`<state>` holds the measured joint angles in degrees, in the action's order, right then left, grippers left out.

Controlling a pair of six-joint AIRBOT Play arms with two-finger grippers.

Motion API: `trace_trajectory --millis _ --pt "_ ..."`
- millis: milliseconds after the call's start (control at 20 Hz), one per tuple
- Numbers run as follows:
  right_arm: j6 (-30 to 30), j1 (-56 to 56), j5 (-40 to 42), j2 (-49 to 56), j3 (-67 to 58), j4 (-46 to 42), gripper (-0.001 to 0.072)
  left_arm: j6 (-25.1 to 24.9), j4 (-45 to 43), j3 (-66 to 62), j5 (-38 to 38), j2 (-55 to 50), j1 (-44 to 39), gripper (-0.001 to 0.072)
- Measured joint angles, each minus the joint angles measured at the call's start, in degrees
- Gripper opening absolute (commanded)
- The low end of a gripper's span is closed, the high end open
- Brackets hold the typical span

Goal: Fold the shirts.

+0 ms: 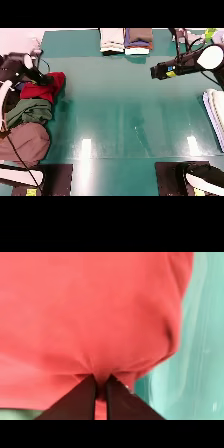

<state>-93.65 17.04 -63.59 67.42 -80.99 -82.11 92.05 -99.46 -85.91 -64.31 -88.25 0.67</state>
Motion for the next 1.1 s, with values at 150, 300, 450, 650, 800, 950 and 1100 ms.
trace_trajectory --millis 150,300,450,650,800,950,1100 --pt "0.04 0.00 -0.90 0.00 -6.58 0.00 0.0017 -0.39 0.09 -5.95 -0.39 7.32 -1.03 0.0025" --pt "0.09 0.00 -1.60 0.00 -14.60 0.00 0.0018 -2.21 0.28 -12.59 -1.07 16.35 -4.13 0.0024" --pt "0.09 0.00 -2.14 0.00 -22.25 0.00 0.0018 -3.45 0.46 -17.25 -2.84 24.48 -9.81 0.0024" --pt "0.09 0.00 -3.45 -0.02 -30.29 -0.17 0.0018 -4.55 0.79 -18.82 -6.27 29.53 -20.85 0.0024" --pt "0.09 0.00 -4.46 -0.04 -33.83 -0.33 0.0018 -4.92 1.49 -16.79 -9.27 28.92 -29.62 0.0025" --pt "0.09 0.00 -4.98 -0.92 -33.90 -0.44 0.0018 -5.01 4.48 -11.91 -11.82 25.97 -36.83 0.0026" --pt "0.09 0.00 -4.98 -2.69 -30.82 -0.48 0.0018 -5.14 7.48 -5.84 -12.90 21.88 -41.46 0.0187"
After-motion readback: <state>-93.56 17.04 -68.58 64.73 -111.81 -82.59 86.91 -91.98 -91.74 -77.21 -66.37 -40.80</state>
